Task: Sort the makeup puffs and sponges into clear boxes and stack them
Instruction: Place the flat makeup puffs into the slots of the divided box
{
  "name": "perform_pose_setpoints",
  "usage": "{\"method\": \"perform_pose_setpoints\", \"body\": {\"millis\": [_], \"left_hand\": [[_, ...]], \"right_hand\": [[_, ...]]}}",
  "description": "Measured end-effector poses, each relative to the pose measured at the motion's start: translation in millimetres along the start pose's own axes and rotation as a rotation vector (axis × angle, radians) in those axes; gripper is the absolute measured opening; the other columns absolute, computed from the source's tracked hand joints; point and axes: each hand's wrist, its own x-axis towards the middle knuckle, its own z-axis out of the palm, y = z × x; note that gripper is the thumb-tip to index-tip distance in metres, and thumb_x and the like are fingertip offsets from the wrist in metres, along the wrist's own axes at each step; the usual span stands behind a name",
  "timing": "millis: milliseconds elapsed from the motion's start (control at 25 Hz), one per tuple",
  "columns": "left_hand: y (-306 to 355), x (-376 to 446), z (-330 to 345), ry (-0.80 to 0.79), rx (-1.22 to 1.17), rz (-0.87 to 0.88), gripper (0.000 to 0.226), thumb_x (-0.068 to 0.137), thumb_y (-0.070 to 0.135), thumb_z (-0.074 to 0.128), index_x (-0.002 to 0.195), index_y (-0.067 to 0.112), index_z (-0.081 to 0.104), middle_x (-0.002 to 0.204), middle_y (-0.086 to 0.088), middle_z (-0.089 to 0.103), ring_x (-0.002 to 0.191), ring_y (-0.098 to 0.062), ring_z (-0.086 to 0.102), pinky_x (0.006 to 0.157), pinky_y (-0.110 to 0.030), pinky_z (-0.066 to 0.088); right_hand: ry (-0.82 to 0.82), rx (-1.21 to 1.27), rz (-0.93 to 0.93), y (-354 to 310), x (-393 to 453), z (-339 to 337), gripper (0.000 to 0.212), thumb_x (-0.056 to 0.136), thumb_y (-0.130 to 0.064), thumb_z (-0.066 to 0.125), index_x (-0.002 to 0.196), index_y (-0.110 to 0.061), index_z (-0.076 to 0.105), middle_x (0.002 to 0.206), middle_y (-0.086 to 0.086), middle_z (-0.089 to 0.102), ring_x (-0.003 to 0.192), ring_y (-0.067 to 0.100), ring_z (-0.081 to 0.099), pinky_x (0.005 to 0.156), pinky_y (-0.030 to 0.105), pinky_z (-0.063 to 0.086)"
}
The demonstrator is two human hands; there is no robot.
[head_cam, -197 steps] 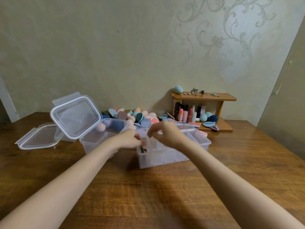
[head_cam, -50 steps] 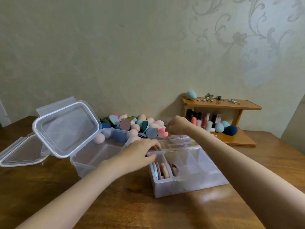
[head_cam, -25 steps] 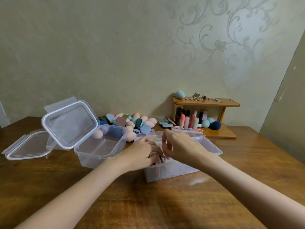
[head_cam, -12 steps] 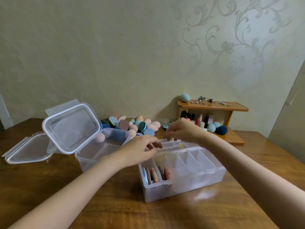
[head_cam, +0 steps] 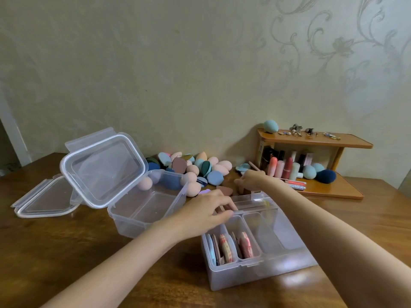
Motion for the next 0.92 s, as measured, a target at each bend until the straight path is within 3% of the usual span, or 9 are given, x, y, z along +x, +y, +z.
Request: {"method": "perform_pose_setpoints", "body": {"millis": [120, 200, 320, 440, 520, 640, 720, 840, 920], "left_hand": [[0.3, -6.0, -2.4, -0.009, 0.002, -0.002, 0.022, 0.095, 0.03, 0.048, 0.112, 0.025, 0.062, 0.118, 0.003, 0.053, 0.102, -0.009, 0.057, 0.087, -0.021, 0.048], [1.6, -12.0, -6.0, -0.016, 0.022, -0.009, 0.021, 0.095, 0.028, 0.048, 0.111, 0.025, 0.061, 0.116, 0.006, 0.053, 0.1, -0.007, 0.056, 0.084, -0.017, 0.047], [3.7, -22.0, -10.3, 0.081, 0.057, 0.003, 0.019, 0.093, 0.022, 0.053, 0.109, 0.021, 0.064, 0.101, 0.015, 0.051, 0.101, -0.006, 0.053, 0.089, -0.021, 0.047], [12.3, -32.7, -10.0, 0.275, -0.036, 0.113, 0.014, 0.087, 0.016, 0.062, 0.097, 0.022, 0.07, 0.097, 0.019, 0.056, 0.104, -0.001, 0.052, 0.095, -0.024, 0.043], [24.4, -41.1, -5.4, 0.112, 0.012, 0.154, 0.011, 0.085, 0.021, 0.064, 0.092, 0.025, 0.071, 0.096, 0.022, 0.058, 0.102, 0.004, 0.048, 0.092, -0.018, 0.039], [31.4, -49.2, -0.2, -0.042, 0.162, 0.103, 0.015, 0.087, 0.028, 0.061, 0.098, 0.028, 0.071, 0.105, 0.011, 0.067, 0.1, -0.002, 0.054, 0.089, -0.024, 0.046], [31.8, -52.2, -2.6, -0.033, 0.12, 0.056, 0.018, 0.088, 0.027, 0.06, 0.102, 0.029, 0.07, 0.106, 0.01, 0.07, 0.097, -0.001, 0.06, 0.089, -0.023, 0.05], [31.0, -49.3, -8.2, 0.103, 0.069, 0.041, 0.015, 0.086, 0.028, 0.062, 0.1, 0.025, 0.068, 0.11, 0.009, 0.066, 0.1, -0.001, 0.057, 0.092, -0.026, 0.05], [29.2, -41.5, -10.8, 0.152, 0.046, 0.057, 0.018, 0.087, 0.03, 0.061, 0.104, 0.026, 0.064, 0.121, 0.012, 0.057, 0.111, 0.002, 0.048, 0.101, -0.025, 0.042]], "right_hand": [[0.272, 0.206, -0.135, 1.0, -24.4, -9.3, 0.027, 0.093, -0.019, 0.046, 0.087, -0.006, 0.069, 0.109, 0.019, 0.06, 0.115, 0.029, 0.051, 0.103, 0.037, 0.04], [0.448, 0.401, -0.216, -0.4, -59.3, -30.4, 0.022, 0.089, -0.006, 0.05, 0.096, -0.003, 0.071, 0.102, 0.015, 0.068, 0.094, 0.025, 0.059, 0.086, 0.031, 0.048], [0.29, 0.486, -0.29, -5.5, -127.1, -57.1, 0.027, 0.085, -0.011, 0.062, 0.112, -0.01, 0.06, 0.095, 0.003, 0.061, 0.084, 0.017, 0.056, 0.075, 0.029, 0.051], [0.209, 0.197, -0.305, -17.4, -178.3, -48.3, 0.017, 0.08, -0.015, 0.067, 0.092, -0.015, 0.054, 0.078, -0.006, 0.049, 0.081, 0.015, 0.05, 0.075, 0.027, 0.048], [0.218, 0.135, -0.332, -23.3, -196.4, -26.8, 0.017, 0.079, -0.014, 0.066, 0.073, -0.019, 0.051, 0.079, -0.001, 0.054, 0.079, 0.017, 0.051, 0.07, 0.027, 0.045], [0.206, 0.097, -0.352, -27.3, -202.6, -2.5, 0.004, 0.082, -0.011, 0.063, 0.08, -0.01, 0.066, 0.087, 0.01, 0.067, 0.074, 0.017, 0.055, 0.059, 0.022, 0.043], [0.128, 0.115, -0.364, -25.4, -203.3, -1.5, 0.013, 0.084, -0.013, 0.063, 0.09, -0.004, 0.07, 0.096, 0.011, 0.071, 0.075, 0.017, 0.059, 0.061, 0.02, 0.046], [-0.072, 0.197, -0.401, -19.4, -205.7, -14.6, 0.021, 0.088, -0.018, 0.06, 0.102, -0.005, 0.069, 0.107, 0.008, 0.069, 0.091, 0.019, 0.064, 0.076, 0.022, 0.051], [-0.173, 0.192, -0.427, -16.3, -201.7, -24.0, 0.021, 0.09, -0.019, 0.057, 0.103, -0.007, 0.067, 0.106, 0.007, 0.07, 0.082, 0.015, 0.063, 0.07, 0.019, 0.049]]}}
